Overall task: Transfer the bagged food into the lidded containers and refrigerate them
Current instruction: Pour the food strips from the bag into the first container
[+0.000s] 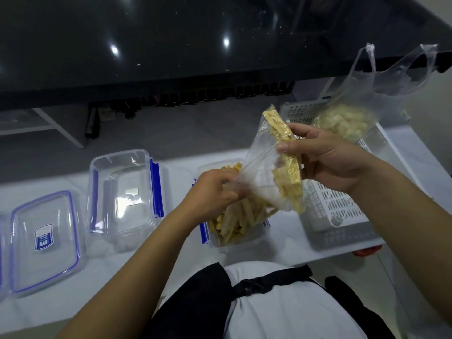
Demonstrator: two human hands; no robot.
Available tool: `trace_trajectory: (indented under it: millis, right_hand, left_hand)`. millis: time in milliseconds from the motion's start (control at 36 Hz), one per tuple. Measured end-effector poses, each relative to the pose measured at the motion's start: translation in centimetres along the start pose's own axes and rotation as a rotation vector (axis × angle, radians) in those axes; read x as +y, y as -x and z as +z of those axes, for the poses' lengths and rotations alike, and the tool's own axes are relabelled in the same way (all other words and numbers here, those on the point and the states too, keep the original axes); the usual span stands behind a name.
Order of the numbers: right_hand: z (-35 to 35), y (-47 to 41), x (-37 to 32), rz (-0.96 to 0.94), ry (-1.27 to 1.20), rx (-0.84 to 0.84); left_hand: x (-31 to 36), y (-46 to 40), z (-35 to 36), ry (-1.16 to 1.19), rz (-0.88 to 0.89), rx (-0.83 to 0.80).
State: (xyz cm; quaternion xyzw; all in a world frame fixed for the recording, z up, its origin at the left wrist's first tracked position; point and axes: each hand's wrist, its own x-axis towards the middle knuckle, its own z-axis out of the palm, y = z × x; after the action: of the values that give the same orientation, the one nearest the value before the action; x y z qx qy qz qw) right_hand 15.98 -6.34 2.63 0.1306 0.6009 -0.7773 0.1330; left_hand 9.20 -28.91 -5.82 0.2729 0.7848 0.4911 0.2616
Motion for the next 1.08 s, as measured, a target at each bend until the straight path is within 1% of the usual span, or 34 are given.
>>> trace_trajectory:
  millis: [139, 222, 389, 667, 806, 889, 1083]
  right_hand:
    - [-0.2, -0.1, -0.4, -0.024, -0.036, -0.020]
    - [-0.3, -0.3, -0.1, -0.012, -0.032, 0.011]
    - [-0.9, -0.6, 1.2, 0.032, -0.049, 0.055]
    - [-0.9, -1.5, 1.1, -0.021, -0.160, 0.003]
    - [-0.8, -2.5, 2.0, 0.007, -0.138, 0.082]
    - [-1.2, -2.7, 2.8, 0.033, -0.155, 0.141]
    - [-1.8, -2.7, 2.2, -0.002, -0.181, 0.080]
  left_hand:
    - [0.5, 0.0, -0.6, 0.012, 0.008, 0.013]
    - [0.6, 0.0, -0.8, 0.010, 0.005, 0.008]
    - [0.3, 0.1, -1.2, -0.002, 0.016, 0.050]
    - [0.7, 0.5, -2.5, 0.100, 0.035, 0.134]
    - [0.7, 0.1, -2.8, 0.026, -0.020, 0.158]
    - [0.7, 0.3, -2.8, 0.059, -0.012, 0.185]
    - [1.5, 0.7, -3.3, 0.084, 0.068, 0.238]
